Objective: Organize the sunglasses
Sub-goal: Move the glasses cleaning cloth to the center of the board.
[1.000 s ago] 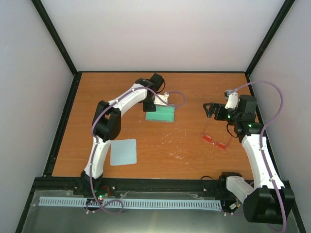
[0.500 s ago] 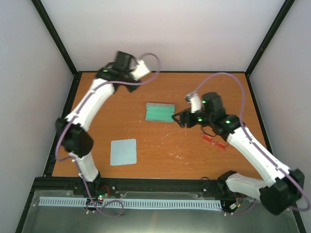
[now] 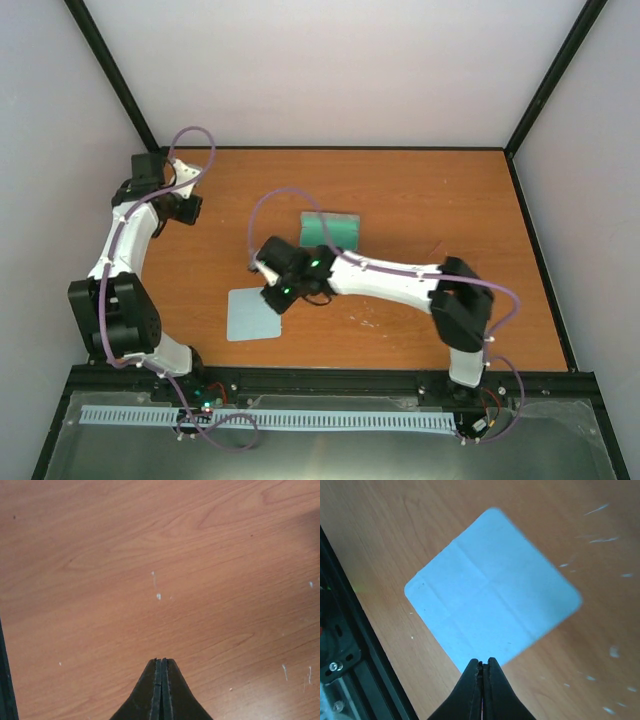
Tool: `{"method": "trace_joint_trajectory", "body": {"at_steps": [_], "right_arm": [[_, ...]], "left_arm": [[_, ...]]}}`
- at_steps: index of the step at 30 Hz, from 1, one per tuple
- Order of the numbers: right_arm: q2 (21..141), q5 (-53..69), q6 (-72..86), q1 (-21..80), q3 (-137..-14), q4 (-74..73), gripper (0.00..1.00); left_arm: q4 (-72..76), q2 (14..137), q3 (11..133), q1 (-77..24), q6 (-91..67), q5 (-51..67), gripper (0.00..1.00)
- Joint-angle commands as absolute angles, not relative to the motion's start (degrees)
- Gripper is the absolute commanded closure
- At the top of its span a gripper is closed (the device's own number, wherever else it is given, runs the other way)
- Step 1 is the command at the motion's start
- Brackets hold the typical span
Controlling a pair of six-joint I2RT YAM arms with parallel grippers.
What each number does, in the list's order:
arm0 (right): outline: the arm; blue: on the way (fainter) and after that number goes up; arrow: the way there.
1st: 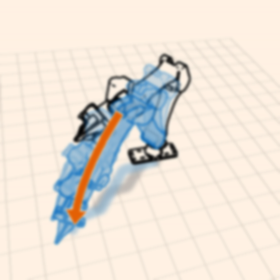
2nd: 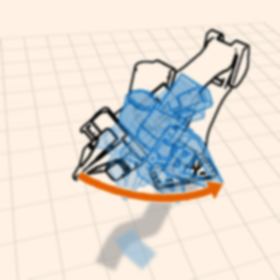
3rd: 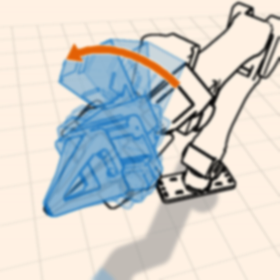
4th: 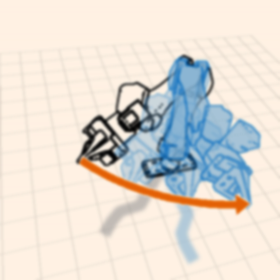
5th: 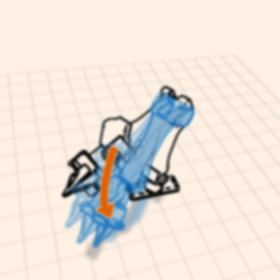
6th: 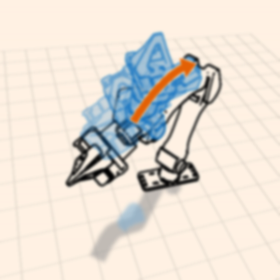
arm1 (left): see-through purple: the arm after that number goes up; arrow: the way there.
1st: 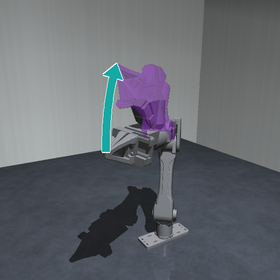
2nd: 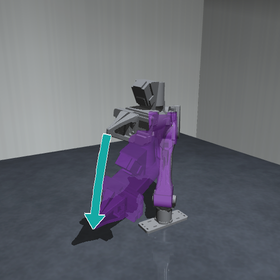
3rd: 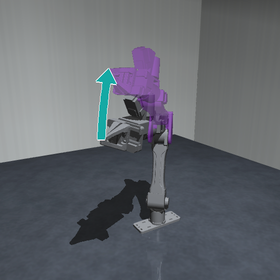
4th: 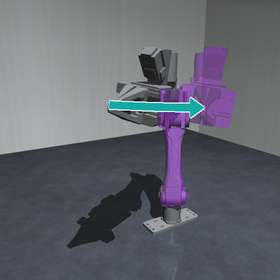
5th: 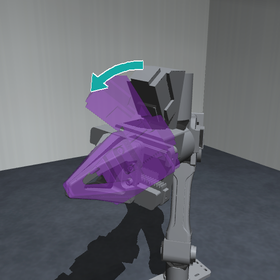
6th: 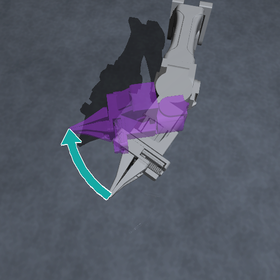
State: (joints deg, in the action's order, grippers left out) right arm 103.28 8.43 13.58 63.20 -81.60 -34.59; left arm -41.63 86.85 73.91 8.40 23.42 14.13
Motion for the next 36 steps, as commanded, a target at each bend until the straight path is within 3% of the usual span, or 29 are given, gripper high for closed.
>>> {"method": "trace_joint_trajectory", "body": {"at_steps": [1, 13, 36], "right_arm": [[112.6, 1.7, 16.1, 67.7, -87.4, -40.1, 0.97], [126.3, 2.2, 15.8, 67.8, -97.0, -44.8, 0.97], [118.0, 3.8, 21.1, 64.9, -73.2, -38.7, 0.97]], "left_arm": [[-38.4, 83.5, 72.4, 13.0, 21.7, 20.9, 1.0], [-36.6, 81.8, 69.0, 14.5, 21.4, 24.2, 0.99], [-40.1, 79.8, 63.0, 9.8, 25.0, 32.1, 0.99]]}}
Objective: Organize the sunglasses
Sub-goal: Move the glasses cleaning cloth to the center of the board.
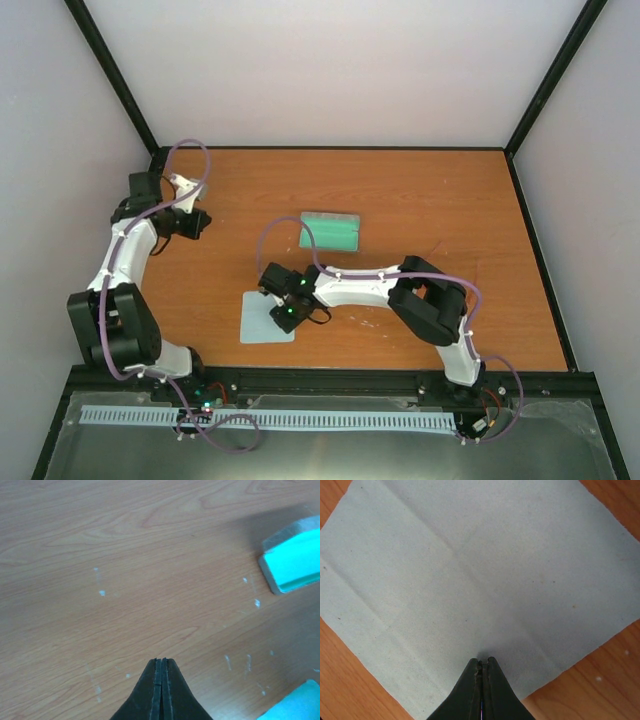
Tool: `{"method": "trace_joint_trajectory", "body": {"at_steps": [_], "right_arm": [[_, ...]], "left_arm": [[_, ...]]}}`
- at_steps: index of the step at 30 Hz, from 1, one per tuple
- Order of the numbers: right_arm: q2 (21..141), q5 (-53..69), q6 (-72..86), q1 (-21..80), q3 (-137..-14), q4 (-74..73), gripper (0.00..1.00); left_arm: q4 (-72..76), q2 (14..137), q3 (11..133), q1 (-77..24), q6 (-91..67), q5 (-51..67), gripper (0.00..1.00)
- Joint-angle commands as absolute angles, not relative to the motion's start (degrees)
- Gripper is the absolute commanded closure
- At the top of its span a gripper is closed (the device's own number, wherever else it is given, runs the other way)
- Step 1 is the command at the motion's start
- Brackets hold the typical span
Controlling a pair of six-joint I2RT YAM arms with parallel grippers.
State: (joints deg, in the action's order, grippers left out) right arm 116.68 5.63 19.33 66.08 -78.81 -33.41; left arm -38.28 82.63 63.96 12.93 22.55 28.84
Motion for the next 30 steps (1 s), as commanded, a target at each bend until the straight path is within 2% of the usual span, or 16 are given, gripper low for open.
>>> {"method": "trace_joint_trajectory", "body": {"at_steps": [1, 7, 18, 19, 21, 22, 30], "right_arm": [[117.4, 3.6, 21.2, 64.5, -72.4, -38.6, 0.97], [112.6, 2.6, 21.5, 60.1, -65.7, -37.0, 0.97], [109.0, 3.4, 21.7, 56.3, -60.3, -37.6, 0.97], [108.8, 3.6, 22.2, 56.3, -59.8, -37.6, 0.97], [108.0, 3.7, 23.3, 56.0, -58.6, -37.5, 0.97], [107.6, 3.6, 23.7, 55.8, -57.6, -37.6, 0.97], [103.0, 3.0, 28.3, 53.8, -49.8, -36.9, 0.97]], "left_arm": [[-40.7, 79.4, 62.5, 8.7, 25.7, 33.2, 0.99], [-45.9, 80.6, 60.5, 3.5, 29.7, 40.5, 0.94], [-46.0, 83.7, 57.8, -6.9, 28.6, 37.3, 0.88], [-45.8, 84.1, 57.9, -8.2, 27.9, 37.3, 0.86], [-45.3, 85.2, 58.3, -10.6, 26.5, 37.3, 0.72], [-45.0, 85.8, 58.5, -11.6, 25.9, 37.3, 0.68], [-43.1, 87.2, 58.5, -15.5, 23.7, 35.5, 0.66]]}}
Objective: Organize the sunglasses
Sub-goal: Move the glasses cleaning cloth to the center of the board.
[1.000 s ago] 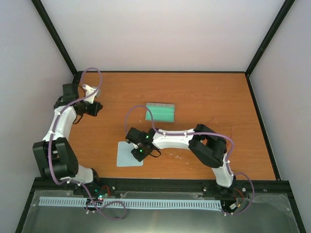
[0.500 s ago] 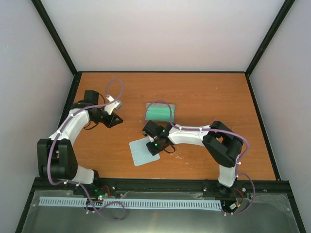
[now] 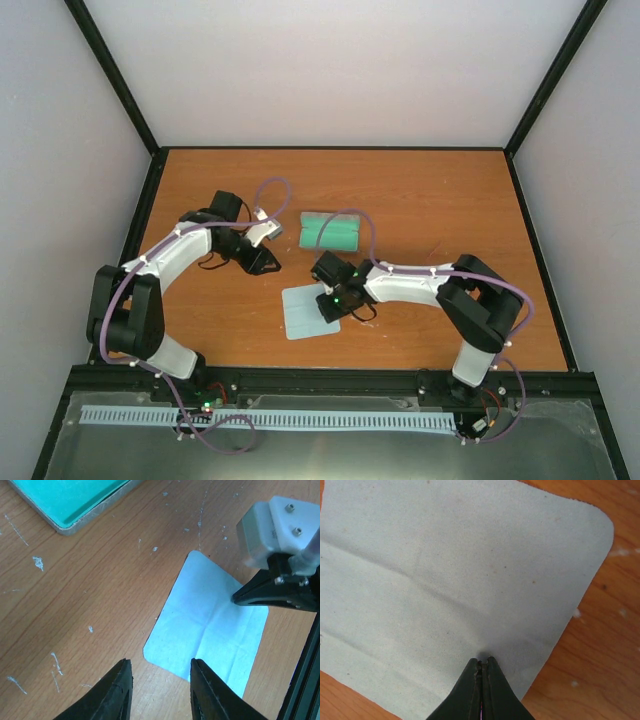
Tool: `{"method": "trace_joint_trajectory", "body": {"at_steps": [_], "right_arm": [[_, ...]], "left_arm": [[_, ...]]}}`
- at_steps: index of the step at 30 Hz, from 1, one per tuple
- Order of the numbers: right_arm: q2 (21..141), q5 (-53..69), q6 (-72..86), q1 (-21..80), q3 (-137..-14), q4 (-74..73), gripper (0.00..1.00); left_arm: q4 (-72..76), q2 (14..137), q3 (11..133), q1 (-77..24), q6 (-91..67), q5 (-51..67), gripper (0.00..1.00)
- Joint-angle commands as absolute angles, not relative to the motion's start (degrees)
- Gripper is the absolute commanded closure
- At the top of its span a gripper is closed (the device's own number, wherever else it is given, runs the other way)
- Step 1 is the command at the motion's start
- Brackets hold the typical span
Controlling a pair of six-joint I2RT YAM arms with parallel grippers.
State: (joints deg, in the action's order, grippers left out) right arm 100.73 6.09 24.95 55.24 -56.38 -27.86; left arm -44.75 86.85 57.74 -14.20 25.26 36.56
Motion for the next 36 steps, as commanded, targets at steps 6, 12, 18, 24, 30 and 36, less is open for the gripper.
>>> {"method": "trace_joint_trajectory", "body": {"at_steps": [6, 12, 18, 24, 30, 36], "right_arm": [[100.3, 1.5, 29.4, 50.8, -46.0, -36.7, 0.97], [99.6, 1.2, 27.7, 46.0, -45.1, -36.9, 0.97], [100.1, 2.5, 27.5, 45.2, -45.6, -37.6, 0.97], [91.6, -1.0, 27.3, 45.1, -52.1, -45.4, 0.67], [87.0, -2.0, 20.5, 38.8, -57.3, -48.0, 0.54], [94.8, 1.6, 10.8, 32.9, -61.3, -45.2, 0.57]], "left_arm": [[-41.9, 88.5, 59.1, -18.0, 22.5, 34.4, 0.68], [-41.3, 91.1, 61.1, -21.8, 20.9, 34.4, 0.68], [-41.2, 94.8, 64.2, -23.0, 19.7, 33.4, 0.54], [-41.7, 96.7, 65.8, -24.9, 18.4, 30.5, 0.63], [-40.3, 95.7, 64.2, -25.2, 16.6, 25.9, 0.66], [-40.2, 96.3, 64.1, -25.2, 16.1, 23.7, 0.66]]}}
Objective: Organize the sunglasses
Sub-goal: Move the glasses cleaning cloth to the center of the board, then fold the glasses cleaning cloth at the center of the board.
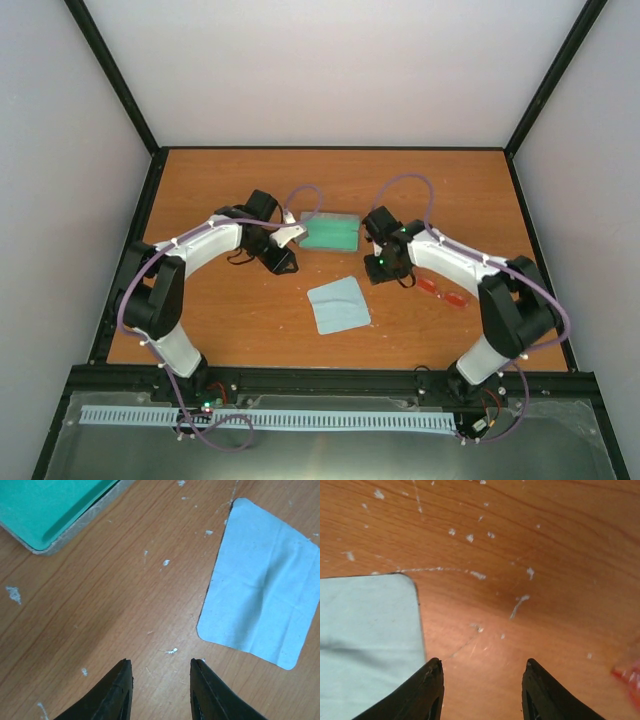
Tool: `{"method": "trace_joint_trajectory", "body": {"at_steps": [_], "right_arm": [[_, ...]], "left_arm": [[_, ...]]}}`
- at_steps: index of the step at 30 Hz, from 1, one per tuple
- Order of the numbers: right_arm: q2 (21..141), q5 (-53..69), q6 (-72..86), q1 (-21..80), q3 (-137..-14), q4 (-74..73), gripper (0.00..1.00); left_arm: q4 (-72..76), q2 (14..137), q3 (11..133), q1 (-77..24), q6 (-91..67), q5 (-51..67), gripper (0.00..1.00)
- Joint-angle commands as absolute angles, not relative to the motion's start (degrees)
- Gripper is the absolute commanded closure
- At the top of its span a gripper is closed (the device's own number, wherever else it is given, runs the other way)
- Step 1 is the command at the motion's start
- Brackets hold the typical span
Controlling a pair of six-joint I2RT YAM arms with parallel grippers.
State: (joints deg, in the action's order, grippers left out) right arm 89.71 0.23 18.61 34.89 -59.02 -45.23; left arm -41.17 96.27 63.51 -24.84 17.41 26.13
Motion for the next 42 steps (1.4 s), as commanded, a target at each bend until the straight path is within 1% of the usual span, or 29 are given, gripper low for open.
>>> {"method": "trace_joint_trajectory", "body": {"at_steps": [1, 3, 5, 7, 13, 21, 38, 40, 42], "right_arm": [[96.4, 2.0, 9.6, 32.8, -62.2, -45.0, 0.6], [98.9, 3.5, 7.9, 32.8, -64.4, -44.9, 0.68], [100.8, 5.1, 7.1, 32.8, -66.5, -44.9, 0.71], [102.0, 6.0, 6.7, 32.8, -67.9, -45.0, 0.7], [102.8, 7.6, 6.8, 33.0, -68.5, -44.5, 0.61], [106.4, 8.6, 6.9, 34.9, -70.0, -44.4, 0.62], [109.3, 8.1, 8.1, 37.6, -71.0, -42.9, 0.61], [109.6, 7.8, 8.2, 37.9, -71.0, -42.8, 0.62], [109.9, 7.6, 8.2, 38.0, -70.9, -42.8, 0.66]], "left_arm": [[-40.3, 96.6, 64.3, -25.2, 16.2, 23.5, 0.66], [-40.5, 96.9, 64.7, -25.2, 16.2, 23.0, 0.67], [-40.5, 97.0, 64.8, -25.2, 16.1, 22.4, 0.67], [-40.3, 97.1, 64.7, -25.2, 16.1, 21.9, 0.67], [-39.7, 97.1, 64.3, -25.2, 15.8, 21.7, 0.67], [-39.5, 96.9, 64.4, -25.2, 15.8, 21.6, 0.67], [-38.5, 95.8, 63.1, -25.2, 15.6, 21.6, 0.67], [-38.5, 95.8, 63.0, -25.2, 15.6, 21.6, 0.67], [-38.4, 95.7, 62.9, -25.2, 15.6, 21.5, 0.67]]}}
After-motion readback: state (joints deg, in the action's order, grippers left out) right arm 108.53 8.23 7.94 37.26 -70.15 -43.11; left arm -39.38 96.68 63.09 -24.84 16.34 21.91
